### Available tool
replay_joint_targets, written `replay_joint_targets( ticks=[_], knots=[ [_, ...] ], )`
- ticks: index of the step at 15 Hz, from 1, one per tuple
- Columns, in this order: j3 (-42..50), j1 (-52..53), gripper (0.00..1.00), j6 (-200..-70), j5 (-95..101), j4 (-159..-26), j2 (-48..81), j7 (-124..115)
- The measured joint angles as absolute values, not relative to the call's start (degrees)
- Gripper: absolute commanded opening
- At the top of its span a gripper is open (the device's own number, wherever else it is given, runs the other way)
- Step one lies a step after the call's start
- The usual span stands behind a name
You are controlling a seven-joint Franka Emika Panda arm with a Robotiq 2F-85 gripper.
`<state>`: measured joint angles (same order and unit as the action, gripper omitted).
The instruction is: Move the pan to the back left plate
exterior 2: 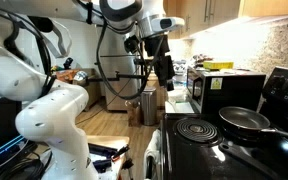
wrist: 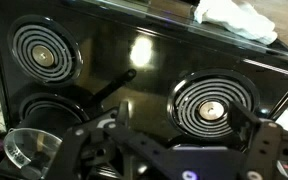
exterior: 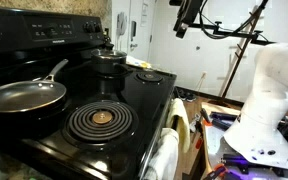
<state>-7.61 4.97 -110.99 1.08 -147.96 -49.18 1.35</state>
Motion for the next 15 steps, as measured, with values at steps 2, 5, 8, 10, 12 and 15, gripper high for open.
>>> replay_joint_targets(
  ticks=[2,5,8,10,12,15],
  knots=[
    [-7.61,4.97,1.0,-110.99,1.08,-147.96,-49.19,1.35],
    [-7.61,4.97,1.0,-110.99,1.08,-147.96,-49.19,1.35],
    [-7.61,4.97,1.0,-110.99,1.08,-147.96,-49.19,1.35],
    [-7.61,4.97,1.0,-110.99,1.08,-147.96,-49.19,1.35],
    [-7.53,4.97,1.0,-110.84,1.13,-147.9,-49.15,1.35],
    [-4.38,5.6,1.0,-111.18,1.8,-145.27,-47.47,8.47]
  ],
)
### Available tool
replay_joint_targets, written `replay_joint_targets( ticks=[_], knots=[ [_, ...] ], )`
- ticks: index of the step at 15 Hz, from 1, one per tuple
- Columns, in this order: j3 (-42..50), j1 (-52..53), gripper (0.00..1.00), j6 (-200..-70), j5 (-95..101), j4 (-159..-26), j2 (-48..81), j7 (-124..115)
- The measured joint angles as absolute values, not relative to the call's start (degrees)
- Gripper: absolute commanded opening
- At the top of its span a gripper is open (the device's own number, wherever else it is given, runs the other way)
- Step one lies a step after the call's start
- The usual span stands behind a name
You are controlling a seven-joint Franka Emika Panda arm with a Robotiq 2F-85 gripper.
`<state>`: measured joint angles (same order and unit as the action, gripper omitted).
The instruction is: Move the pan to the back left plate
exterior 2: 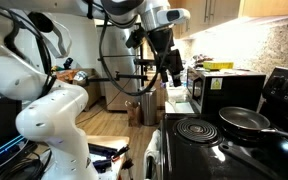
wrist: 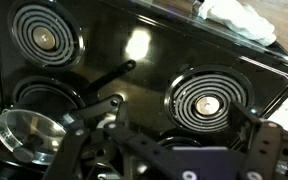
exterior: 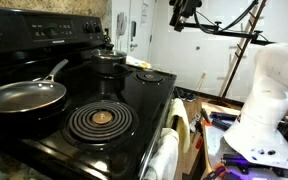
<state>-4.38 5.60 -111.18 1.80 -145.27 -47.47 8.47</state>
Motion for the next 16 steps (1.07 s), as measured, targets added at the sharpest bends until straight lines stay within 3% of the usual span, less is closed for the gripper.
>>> replay_joint_targets(
  ticks=[8,16],
  knots=[
    [9.37,13.11,1.0,-111.72,-2.94,-130.64,-32.01,33.94],
    [5.56,16.7,1.0,-108.65,-12.57,-117.72,-9.29,50.09]
  ],
)
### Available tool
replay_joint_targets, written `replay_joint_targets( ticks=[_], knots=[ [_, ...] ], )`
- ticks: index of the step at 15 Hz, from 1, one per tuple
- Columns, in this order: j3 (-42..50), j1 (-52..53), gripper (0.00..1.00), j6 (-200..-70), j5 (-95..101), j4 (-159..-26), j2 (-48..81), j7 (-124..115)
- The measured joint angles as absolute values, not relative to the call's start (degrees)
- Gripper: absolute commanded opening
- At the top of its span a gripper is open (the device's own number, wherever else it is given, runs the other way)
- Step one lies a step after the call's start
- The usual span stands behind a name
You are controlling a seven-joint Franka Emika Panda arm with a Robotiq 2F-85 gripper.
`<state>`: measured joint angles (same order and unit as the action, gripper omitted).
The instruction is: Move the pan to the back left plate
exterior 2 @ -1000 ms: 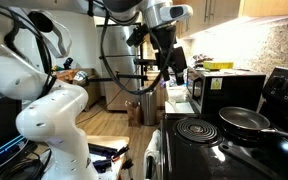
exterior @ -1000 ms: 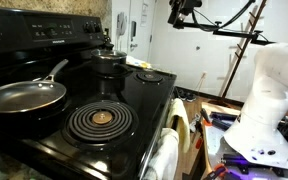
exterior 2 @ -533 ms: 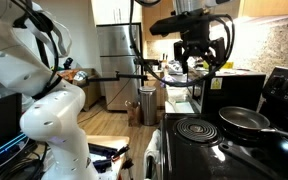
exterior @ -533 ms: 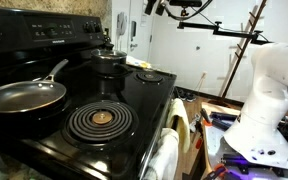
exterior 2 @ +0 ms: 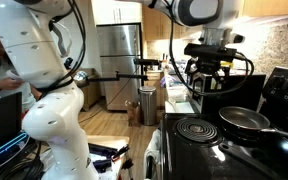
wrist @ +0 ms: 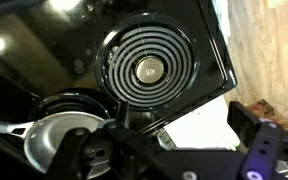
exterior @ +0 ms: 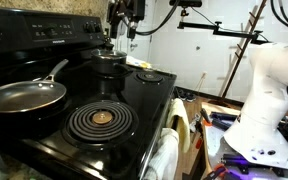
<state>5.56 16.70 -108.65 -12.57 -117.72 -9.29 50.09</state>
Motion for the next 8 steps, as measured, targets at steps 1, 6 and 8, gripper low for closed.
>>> replay_joint_targets(
  ticks=[1,6,8],
  knots=[
    [4.49,16.44,1.0,-107.1,-12.47,-115.54,-6.34,51.49],
    [3.28,15.51,1.0,-104.77,-12.44,-110.93,-1.33,53.54],
    [1.85,14.03,1.0,-105.07,-12.18,-110.92,-1.17,54.66]
  ],
)
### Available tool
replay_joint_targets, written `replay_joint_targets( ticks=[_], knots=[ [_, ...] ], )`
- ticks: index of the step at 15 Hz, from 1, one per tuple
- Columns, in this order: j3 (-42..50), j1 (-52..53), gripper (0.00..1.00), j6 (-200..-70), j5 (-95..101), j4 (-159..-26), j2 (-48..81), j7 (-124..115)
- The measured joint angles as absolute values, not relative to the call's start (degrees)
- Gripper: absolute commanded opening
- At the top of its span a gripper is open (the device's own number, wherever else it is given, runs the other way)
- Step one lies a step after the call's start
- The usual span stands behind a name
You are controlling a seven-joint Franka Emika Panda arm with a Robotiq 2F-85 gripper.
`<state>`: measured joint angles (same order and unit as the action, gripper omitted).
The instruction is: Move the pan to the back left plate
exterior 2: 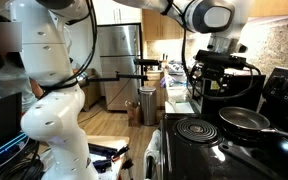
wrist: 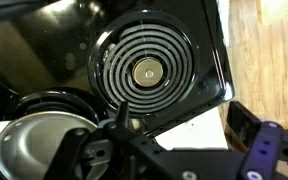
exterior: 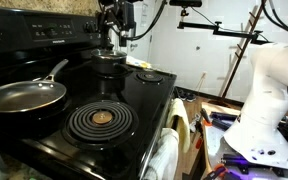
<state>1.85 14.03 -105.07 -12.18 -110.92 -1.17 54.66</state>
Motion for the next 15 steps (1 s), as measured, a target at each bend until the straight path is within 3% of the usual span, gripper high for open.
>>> replay_joint_targets(
  ticks=[6,15],
  knots=[
    [-0.88,10.28,1.0,-110.93,-6.2,-108.69,5.39,62.41],
    [-4.06,6.57,1.0,-109.92,-2.72,-92.09,20.61,74.87]
  ],
)
